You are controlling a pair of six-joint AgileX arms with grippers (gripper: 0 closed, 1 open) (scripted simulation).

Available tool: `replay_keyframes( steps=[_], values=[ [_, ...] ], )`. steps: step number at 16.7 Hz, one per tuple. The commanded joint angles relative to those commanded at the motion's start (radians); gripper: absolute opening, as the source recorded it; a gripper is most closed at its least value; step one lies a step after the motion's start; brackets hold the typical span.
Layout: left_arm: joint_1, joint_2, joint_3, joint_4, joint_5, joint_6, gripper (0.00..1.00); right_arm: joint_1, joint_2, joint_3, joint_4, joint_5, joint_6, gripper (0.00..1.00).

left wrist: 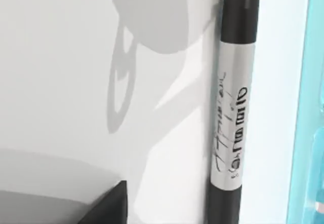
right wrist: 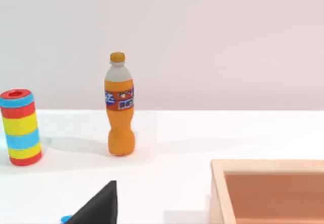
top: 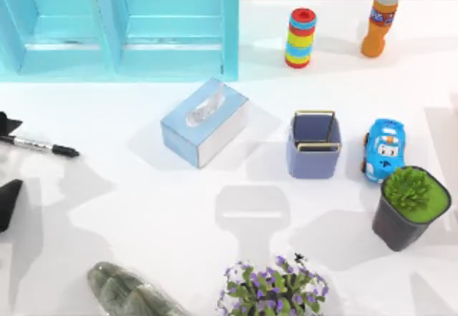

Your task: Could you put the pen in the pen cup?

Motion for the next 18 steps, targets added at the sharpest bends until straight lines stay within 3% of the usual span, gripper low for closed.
replay_keyframes(
  steps=[8, 14, 18],
  values=[
    [-0.103, 0.336, 0.193, 0.168, -0.076, -0.065, 1.0, 0.0, 0.0, 0.0, 0.0, 0.0, 0.0, 1.0],
    [-0.113, 0.365, 0.21, 0.183, -0.084, -0.072, 1.0, 0.0, 0.0, 0.0, 0.0, 0.0, 0.0, 1.0],
    [-0.113, 0.365, 0.21, 0.183, -0.084, -0.072, 0.7, 0.0, 0.0, 0.0, 0.0, 0.0, 0.0, 1.0]
  ],
)
